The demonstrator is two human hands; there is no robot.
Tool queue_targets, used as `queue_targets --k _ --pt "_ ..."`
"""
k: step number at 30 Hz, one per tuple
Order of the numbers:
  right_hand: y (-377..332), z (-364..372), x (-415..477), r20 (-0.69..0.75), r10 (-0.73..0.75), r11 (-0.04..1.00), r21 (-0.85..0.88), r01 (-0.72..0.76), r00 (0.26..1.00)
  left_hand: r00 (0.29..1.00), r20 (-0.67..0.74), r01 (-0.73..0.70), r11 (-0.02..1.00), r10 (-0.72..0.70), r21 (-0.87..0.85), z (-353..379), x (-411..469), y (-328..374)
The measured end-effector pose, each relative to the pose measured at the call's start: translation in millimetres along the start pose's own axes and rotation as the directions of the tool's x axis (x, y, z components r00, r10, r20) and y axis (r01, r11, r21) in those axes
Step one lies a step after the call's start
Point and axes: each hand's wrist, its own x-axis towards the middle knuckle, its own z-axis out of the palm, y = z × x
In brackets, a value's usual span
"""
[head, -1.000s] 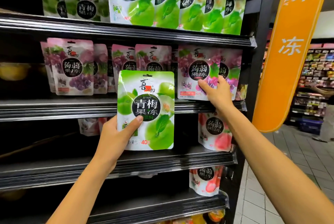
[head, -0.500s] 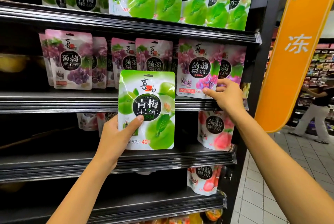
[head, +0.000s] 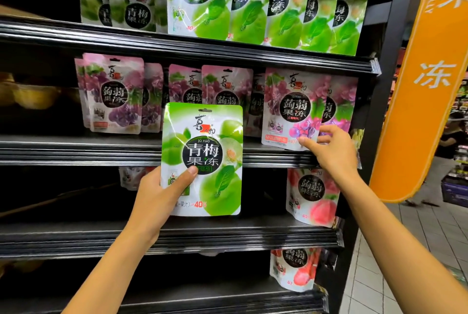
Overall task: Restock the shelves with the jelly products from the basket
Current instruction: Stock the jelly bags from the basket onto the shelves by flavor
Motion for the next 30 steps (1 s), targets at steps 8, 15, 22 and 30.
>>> queue_targets --k 8,15,22,30 --pt "-21.7 -0.3 -19.3 -0.166 -0.066 0.997 -0.043 0.06 0.984 0.999 0.019 -0.028 0.999 0.028 0.018 -14.1 2.0 18.1" --pt "-128.4 8.2 -58.2 0.349 -0.213 0.793 0.607 -0.047 0.913 0.989 0.052 -0.139 0.99 0.138 0.018 -28.1 36.6 63.8" --pt "-223.0 34.6 -60.7 0.356 -0.317 0.71 0.703 -0.029 0.879 0.951 0.08 -0.306 0.948 0.3 0.083 -39.1 91.9 122.4" --pt "-307.3 50.2 -3.2 0.133 -0.216 0.711 0.7 0.062 0.967 0.84 -0.052 -0.475 0.777 0.541 0.413 -52.7 159.8 191.5"
